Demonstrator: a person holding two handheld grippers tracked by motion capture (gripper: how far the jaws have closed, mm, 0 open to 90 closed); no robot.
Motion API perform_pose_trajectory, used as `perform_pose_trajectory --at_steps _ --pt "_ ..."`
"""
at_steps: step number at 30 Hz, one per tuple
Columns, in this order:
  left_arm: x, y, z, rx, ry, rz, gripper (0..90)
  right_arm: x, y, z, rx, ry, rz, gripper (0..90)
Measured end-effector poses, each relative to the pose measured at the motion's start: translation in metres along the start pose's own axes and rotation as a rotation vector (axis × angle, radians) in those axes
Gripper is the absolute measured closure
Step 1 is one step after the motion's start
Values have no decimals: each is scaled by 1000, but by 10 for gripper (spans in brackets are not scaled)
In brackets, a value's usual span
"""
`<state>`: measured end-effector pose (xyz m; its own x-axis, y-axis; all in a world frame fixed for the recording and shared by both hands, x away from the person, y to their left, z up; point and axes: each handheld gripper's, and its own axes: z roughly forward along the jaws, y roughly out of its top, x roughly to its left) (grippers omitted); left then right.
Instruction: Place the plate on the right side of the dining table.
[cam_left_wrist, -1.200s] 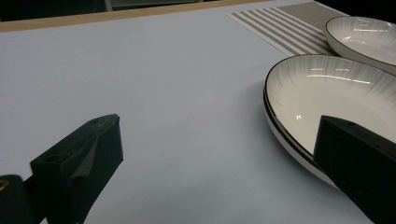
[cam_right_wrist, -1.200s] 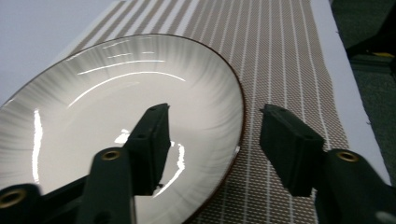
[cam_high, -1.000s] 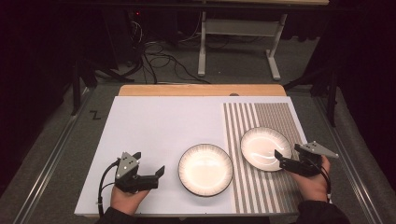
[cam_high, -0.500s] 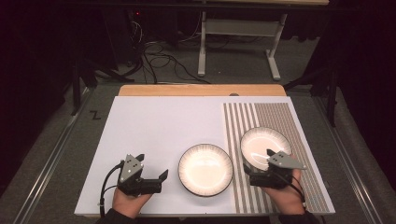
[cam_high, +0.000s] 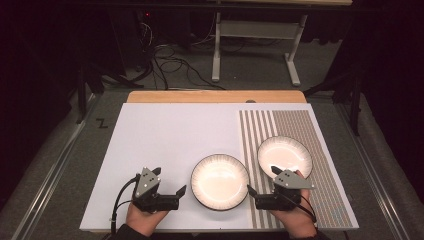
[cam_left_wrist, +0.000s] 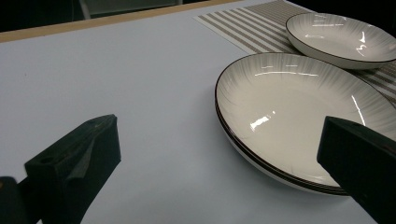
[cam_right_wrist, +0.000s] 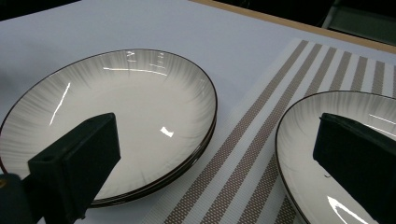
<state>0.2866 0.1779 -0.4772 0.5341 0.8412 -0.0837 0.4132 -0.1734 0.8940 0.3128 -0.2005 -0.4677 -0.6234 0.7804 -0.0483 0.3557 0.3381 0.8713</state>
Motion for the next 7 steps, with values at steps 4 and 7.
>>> perform_pose_trajectory --at_steps 4,7 --pt "0 -1 1 4 5 3 4 -3 -1 -3 -4 -11 15 17" --pt "4 -2 4 25 12 2 4 -5 -1 -3 -10 -20 16 29"
